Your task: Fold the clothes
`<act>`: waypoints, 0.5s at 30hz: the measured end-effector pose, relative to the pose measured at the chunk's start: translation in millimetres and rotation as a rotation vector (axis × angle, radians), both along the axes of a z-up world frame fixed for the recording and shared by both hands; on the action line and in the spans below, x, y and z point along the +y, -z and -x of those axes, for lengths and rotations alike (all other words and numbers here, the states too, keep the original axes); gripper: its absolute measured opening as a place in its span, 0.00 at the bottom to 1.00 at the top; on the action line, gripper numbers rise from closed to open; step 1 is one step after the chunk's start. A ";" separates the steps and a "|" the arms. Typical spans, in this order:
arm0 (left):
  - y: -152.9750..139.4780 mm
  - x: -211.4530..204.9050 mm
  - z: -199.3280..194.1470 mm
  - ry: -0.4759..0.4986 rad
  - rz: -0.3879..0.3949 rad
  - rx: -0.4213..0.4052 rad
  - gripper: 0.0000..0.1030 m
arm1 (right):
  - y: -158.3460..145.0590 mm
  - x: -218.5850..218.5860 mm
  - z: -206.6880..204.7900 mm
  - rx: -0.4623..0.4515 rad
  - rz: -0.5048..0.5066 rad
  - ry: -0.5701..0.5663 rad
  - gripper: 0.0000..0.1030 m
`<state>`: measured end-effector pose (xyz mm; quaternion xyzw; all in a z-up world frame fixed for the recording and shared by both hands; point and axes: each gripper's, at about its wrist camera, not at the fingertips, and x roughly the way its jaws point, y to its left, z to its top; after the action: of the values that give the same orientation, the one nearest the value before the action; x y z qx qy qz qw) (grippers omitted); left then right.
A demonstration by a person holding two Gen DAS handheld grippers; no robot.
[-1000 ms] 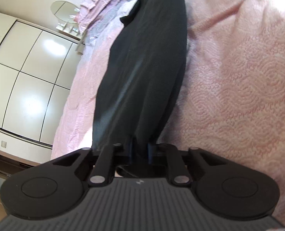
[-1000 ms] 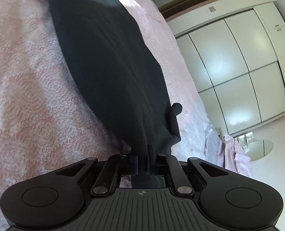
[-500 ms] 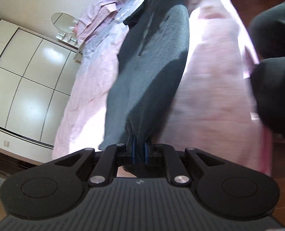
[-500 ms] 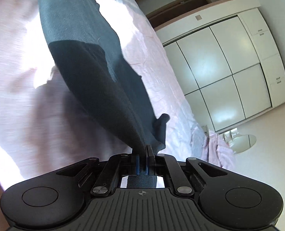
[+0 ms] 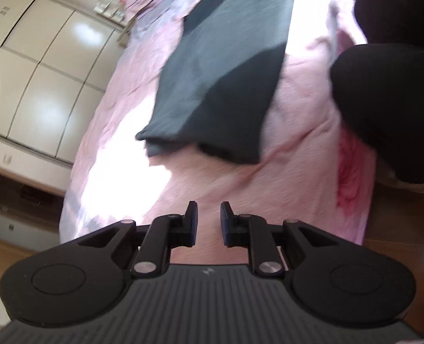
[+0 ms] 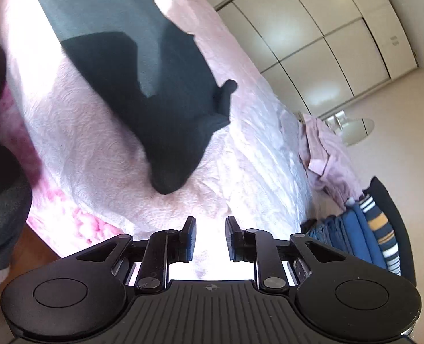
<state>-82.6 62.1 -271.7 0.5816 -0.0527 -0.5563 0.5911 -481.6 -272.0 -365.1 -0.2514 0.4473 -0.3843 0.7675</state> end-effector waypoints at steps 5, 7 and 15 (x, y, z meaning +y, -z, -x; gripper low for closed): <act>-33.7 -47.6 -22.2 -0.049 0.073 0.128 0.59 | -42.2 -24.3 -17.3 -0.214 -0.074 -0.007 0.70; -39.9 -79.4 -37.7 -0.085 0.097 0.245 0.63 | -47.6 -41.8 -33.3 -0.250 -0.114 -0.021 0.70; -39.0 -202.3 -127.9 -0.306 0.138 0.780 0.60 | -59.0 -118.1 -87.9 -0.358 -0.256 -0.049 0.70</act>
<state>45.3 -140.2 -232.7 0.2879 0.2247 -0.6356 0.6801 -393.7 -390.2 -306.1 -0.0903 0.3427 -0.3441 0.8695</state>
